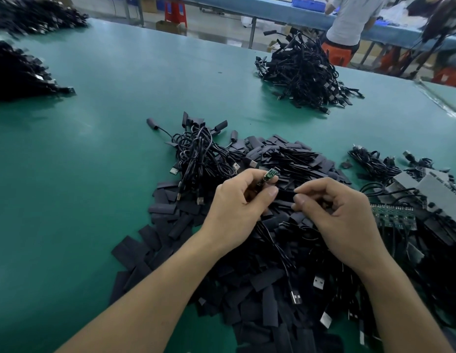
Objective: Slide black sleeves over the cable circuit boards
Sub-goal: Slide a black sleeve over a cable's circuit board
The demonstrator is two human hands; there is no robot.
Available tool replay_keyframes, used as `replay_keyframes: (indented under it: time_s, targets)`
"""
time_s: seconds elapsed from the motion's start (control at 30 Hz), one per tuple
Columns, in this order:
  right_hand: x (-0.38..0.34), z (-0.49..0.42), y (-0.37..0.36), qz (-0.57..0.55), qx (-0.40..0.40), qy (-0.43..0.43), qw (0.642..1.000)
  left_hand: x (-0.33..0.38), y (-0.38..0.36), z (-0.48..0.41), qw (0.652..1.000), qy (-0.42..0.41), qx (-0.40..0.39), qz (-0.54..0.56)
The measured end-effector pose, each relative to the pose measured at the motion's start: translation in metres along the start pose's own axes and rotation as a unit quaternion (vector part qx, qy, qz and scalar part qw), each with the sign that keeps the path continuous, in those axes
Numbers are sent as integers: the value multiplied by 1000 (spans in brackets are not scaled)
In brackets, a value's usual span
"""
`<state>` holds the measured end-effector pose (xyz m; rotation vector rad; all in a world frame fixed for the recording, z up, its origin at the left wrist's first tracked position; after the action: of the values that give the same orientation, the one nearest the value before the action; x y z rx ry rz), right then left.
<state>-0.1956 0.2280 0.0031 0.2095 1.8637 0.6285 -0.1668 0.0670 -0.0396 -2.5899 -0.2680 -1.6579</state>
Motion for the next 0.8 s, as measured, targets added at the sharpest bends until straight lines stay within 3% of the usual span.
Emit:
replay_keyframes:
  time_s: [0.27, 0.47, 0.8]
  targets:
    - [-1, 1, -10, -27, -25, 4, 999, -8, 2, -2, 1000, 19, -1, 6]
    - [-12, 5, -17, 119, -3, 75, 990, -13, -6, -2, 997, 38, -19, 66]
    - [-14, 4, -16, 193, 26, 113, 974, -14, -4, -3, 994, 52, -6, 95]
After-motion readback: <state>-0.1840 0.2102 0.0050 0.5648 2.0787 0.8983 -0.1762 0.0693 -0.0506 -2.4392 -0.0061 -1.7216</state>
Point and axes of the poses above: each hand's wrist, its own z-axis away from the middle knuckle, its own y-axis out of the back of the hand, x = y × z, the point moved 9 cm from there along -z, towards the middle knuckle, and after that the axes turned 10 degrees about -y, right-handed, at the moved point
